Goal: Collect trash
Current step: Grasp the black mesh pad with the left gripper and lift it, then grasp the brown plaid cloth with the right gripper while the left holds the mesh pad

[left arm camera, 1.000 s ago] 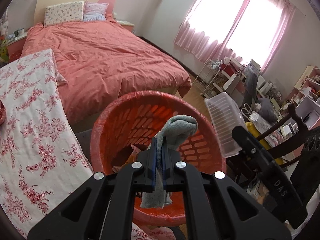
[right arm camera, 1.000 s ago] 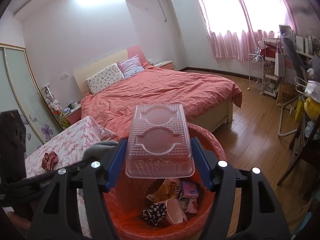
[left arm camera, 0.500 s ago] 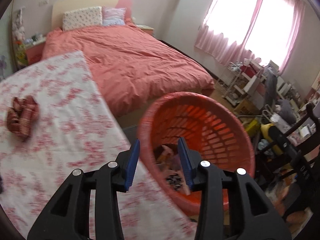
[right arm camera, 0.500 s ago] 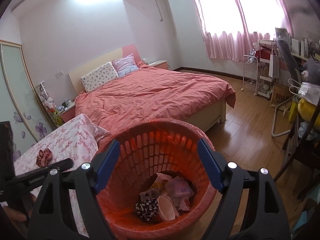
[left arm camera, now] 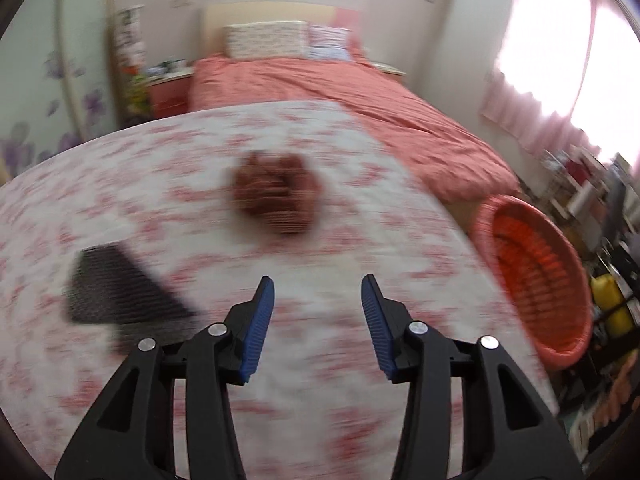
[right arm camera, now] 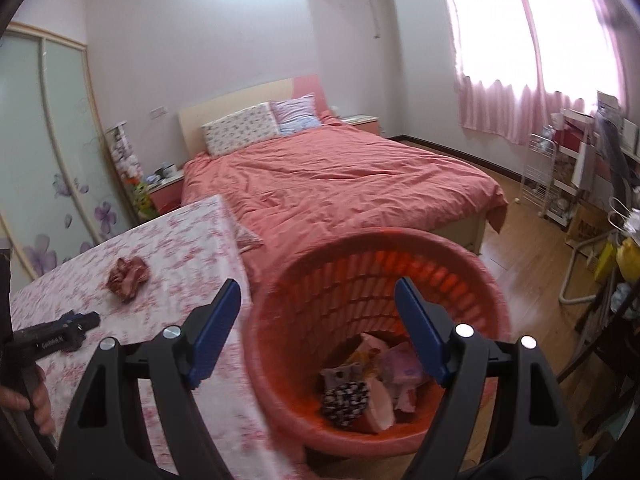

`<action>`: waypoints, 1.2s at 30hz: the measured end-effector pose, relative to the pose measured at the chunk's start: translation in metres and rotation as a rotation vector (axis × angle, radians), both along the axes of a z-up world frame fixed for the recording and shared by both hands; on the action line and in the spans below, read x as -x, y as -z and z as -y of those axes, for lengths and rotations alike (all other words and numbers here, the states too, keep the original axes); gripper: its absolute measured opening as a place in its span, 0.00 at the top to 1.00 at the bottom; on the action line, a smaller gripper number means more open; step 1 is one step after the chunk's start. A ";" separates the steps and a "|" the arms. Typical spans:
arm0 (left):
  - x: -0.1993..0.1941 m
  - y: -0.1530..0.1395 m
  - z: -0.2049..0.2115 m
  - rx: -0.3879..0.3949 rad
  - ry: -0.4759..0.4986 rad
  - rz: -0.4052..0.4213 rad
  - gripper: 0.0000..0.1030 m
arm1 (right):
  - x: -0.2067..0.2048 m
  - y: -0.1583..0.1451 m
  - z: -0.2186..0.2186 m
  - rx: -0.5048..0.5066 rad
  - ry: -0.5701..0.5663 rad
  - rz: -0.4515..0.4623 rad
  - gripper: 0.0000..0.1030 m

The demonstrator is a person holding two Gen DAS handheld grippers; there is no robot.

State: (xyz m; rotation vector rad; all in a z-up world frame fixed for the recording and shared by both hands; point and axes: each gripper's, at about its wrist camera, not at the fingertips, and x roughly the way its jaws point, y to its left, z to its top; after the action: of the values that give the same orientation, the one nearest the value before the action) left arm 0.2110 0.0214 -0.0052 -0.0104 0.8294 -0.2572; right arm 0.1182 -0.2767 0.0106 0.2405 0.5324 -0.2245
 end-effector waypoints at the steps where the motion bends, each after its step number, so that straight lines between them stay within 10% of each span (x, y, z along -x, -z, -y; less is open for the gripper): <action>1: -0.001 0.001 -0.012 -0.005 -0.027 0.002 0.52 | -0.002 -0.001 -0.007 0.004 -0.015 -0.002 0.25; 9: -0.021 0.022 -0.092 -0.018 -0.201 -0.062 0.39 | -0.015 -0.005 -0.056 0.023 -0.110 -0.028 0.25; 18: -0.033 0.036 -0.083 -0.078 -0.213 -0.075 0.35 | -0.024 -0.003 -0.086 0.044 -0.183 -0.059 0.25; 25: -0.029 0.035 -0.090 -0.047 -0.199 -0.060 0.83 | -0.030 -0.001 -0.101 0.040 -0.225 -0.071 0.25; 36: -0.014 0.012 -0.123 0.035 -0.215 -0.011 0.92 | -0.054 0.000 -0.140 0.042 -0.324 -0.069 0.25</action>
State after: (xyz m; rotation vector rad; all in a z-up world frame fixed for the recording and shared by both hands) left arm 0.2245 0.1441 -0.0176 -0.1335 0.8270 -0.0693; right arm 0.1724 -0.1362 0.0108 0.1027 0.6257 0.0715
